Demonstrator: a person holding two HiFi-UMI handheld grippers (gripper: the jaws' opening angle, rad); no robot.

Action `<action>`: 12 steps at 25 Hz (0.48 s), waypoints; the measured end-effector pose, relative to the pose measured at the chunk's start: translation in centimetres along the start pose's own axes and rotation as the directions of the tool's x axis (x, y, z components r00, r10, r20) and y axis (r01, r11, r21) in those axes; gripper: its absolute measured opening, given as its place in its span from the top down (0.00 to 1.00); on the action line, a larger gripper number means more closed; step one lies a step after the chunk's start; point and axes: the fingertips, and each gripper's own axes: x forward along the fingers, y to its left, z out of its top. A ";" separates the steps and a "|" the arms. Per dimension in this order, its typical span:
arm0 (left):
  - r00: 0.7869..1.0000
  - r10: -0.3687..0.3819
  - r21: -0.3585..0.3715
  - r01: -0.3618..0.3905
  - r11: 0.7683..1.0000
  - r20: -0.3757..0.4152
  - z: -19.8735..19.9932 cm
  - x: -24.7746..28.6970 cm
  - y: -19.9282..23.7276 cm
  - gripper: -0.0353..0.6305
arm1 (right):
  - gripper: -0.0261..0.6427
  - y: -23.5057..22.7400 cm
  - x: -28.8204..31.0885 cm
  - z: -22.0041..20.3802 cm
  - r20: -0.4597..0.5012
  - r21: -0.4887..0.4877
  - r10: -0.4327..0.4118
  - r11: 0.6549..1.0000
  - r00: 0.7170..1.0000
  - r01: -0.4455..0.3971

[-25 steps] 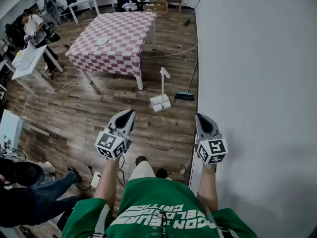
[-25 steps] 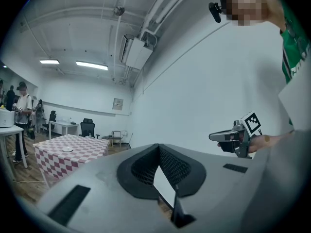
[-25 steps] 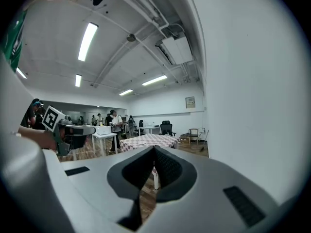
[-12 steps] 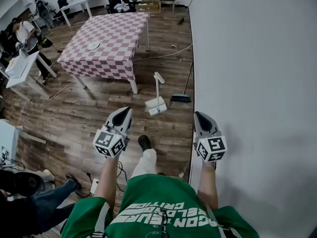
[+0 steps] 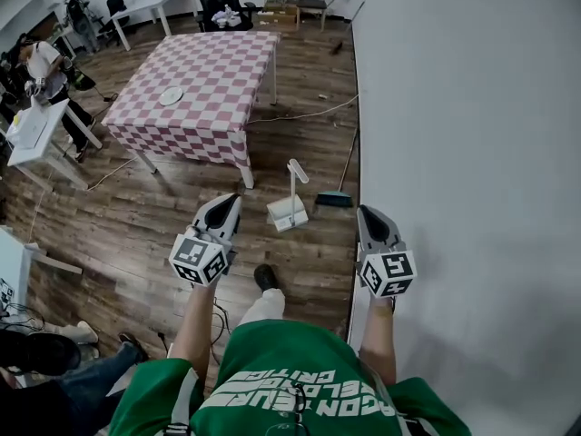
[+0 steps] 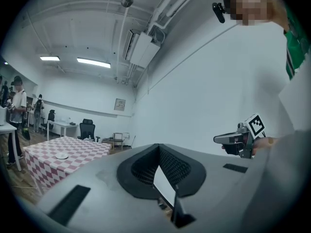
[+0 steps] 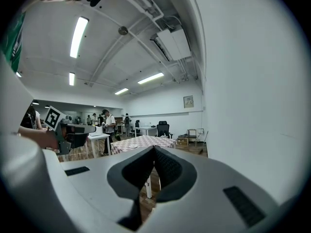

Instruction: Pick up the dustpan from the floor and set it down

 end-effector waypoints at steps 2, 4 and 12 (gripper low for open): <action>1.000 0.004 0.004 -0.004 1.000 -0.006 0.0 1.2 2.0 0.94 | 0.95 -0.3 2.4 0.1 -0.003 0.003 0.002 1.000 1.000 -0.002; 1.000 0.009 0.005 -0.009 1.000 -0.011 0.1 2.5 4.1 0.94 | 0.95 -0.7 4.8 0.3 -0.003 0.006 0.004 1.000 1.000 -0.004; 0.999 0.014 0.001 -0.014 1.000 -0.037 0.0 8.3 11.5 0.94 | 0.95 -2.2 14.1 0.7 -0.013 0.023 0.010 1.000 1.000 -0.009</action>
